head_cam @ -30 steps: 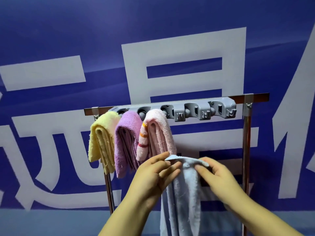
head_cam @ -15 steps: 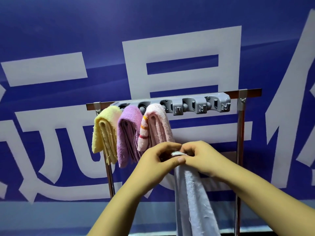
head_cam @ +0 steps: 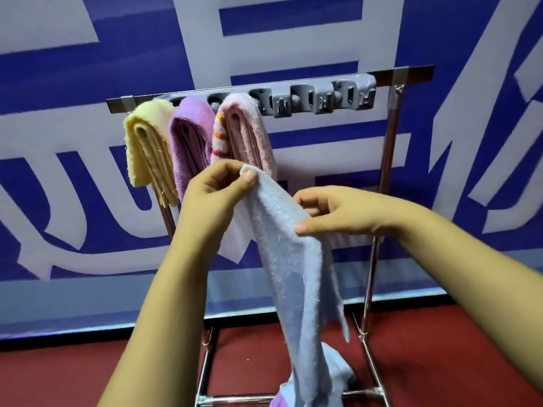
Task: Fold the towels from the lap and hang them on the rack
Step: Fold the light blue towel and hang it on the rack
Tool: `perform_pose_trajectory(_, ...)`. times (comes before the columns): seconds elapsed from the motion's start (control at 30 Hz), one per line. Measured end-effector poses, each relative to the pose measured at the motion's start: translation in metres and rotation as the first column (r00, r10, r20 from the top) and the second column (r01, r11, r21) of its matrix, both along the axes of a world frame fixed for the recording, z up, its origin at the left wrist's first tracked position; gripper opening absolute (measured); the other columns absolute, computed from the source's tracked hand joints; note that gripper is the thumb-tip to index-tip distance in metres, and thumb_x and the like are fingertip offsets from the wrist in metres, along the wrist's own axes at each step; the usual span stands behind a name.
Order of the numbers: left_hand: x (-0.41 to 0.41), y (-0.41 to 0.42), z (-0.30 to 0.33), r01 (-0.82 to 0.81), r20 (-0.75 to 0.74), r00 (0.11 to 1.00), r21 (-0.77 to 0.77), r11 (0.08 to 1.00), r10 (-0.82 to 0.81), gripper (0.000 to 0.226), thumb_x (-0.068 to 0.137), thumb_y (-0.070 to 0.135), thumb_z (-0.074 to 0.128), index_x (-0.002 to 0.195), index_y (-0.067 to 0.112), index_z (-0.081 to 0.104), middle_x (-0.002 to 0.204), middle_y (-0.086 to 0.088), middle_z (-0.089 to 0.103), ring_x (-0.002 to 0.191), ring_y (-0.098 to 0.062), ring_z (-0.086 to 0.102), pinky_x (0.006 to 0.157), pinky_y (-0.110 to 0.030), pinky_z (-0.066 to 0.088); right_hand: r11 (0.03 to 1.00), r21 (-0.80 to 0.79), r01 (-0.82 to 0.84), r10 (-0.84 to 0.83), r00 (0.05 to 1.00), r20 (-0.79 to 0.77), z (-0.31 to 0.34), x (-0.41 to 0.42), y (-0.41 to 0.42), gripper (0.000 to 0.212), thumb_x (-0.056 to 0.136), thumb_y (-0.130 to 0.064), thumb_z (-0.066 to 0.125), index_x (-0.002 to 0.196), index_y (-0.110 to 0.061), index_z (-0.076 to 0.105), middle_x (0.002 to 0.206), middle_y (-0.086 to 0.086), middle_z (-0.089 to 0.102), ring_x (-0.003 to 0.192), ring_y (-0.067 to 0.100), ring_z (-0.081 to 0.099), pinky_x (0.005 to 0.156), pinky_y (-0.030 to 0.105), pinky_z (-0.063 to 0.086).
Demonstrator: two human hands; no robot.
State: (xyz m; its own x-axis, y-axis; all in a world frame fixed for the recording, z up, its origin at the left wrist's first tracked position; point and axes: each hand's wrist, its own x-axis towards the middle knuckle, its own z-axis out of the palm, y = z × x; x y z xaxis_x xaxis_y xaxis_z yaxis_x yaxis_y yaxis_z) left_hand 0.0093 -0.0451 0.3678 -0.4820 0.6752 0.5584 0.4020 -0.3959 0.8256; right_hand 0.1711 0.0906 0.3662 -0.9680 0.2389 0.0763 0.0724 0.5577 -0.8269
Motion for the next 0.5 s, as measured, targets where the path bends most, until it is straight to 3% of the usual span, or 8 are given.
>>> perform_pose_trajectory(0.07, -0.002, -0.005, 0.002, -0.062, 0.04, 0.997, 0.069, 0.996, 0.06, 0.016, 0.089, 0.011, 0.063, 0.08, 0.023, 0.067, 0.072, 0.013, 0.064, 0.071, -0.003, 0.055, 0.066, -0.016, 0.045, 0.99, 0.141, -0.002, -0.013, 0.994, 0.105, -0.009, 0.007, 0.007, 0.023, 0.086, -0.022, 0.067, 0.107, -0.016, 0.062, 0.102, 0.0, 0.07, 0.092, 0.01, 0.065, 0.085, 0.028, 0.053)
perform_pose_trajectory(0.17, -0.008, -0.015, 0.007, -0.139, 0.141, 0.983, 0.139, 0.981, 0.119, 0.01, 0.091, 0.013, 0.06, 0.086, 0.02, 0.065, 0.075, 0.01, 0.061, 0.077, -0.01, 0.054, 0.066, -0.021, 0.044, 0.95, 0.312, 0.014, -0.093, 0.967, 0.238, -0.021, 0.018, 0.02, 0.022, 0.086, -0.023, 0.064, 0.108, -0.022, 0.064, 0.104, -0.004, 0.071, 0.097, 0.013, 0.066, 0.088, 0.034, 0.052)
perform_pose_trajectory(0.23, -0.015, -0.022, 0.01, -0.167, 0.18, 0.974, 0.159, 0.973, 0.138, 0.008, 0.092, 0.015, 0.059, 0.088, 0.02, 0.064, 0.081, 0.005, 0.059, 0.083, -0.016, 0.052, 0.07, -0.027, 0.044, 0.904, 0.425, 0.047, -0.176, 0.946, 0.271, -0.025, 0.025, 0.028, 0.016, 0.085, -0.023, 0.062, 0.101, -0.023, 0.064, 0.096, -0.006, 0.07, 0.089, 0.014, 0.065, 0.083, 0.034, 0.051)
perform_pose_trajectory(0.33, -0.027, -0.032, 0.01, -0.191, 0.212, 0.966, 0.198, 0.962, 0.148, 0.015, 0.092, 0.019, 0.059, 0.08, 0.026, 0.067, 0.083, 0.004, 0.059, 0.077, -0.013, 0.052, 0.065, -0.027, 0.043, 0.848, 0.514, 0.131, -0.285, 0.93, 0.233, -0.019, 0.035, 0.037, 0.001, 0.085, -0.021, 0.062, 0.085, -0.02, 0.061, 0.079, -0.002, 0.063, 0.07, 0.012, 0.053, 0.069, 0.03, 0.044)
perform_pose_trajectory(0.5, -0.041, -0.045, 0.004, -0.225, 0.303, 0.942, 0.248, 0.942, 0.145, 0.022, 0.092, 0.018, 0.058, 0.074, 0.026, 0.067, 0.078, 0.006, 0.059, 0.072, -0.008, 0.052, 0.065, -0.023, 0.043, 0.779, 0.482, 0.402, -0.448, 0.894, -0.021, -0.005, 0.049, 0.045, 0.008, 0.087, -0.016, 0.058, 0.089, -0.023, 0.063, 0.088, -0.006, 0.062, 0.082, 0.01, 0.057, 0.069, 0.026, 0.047)
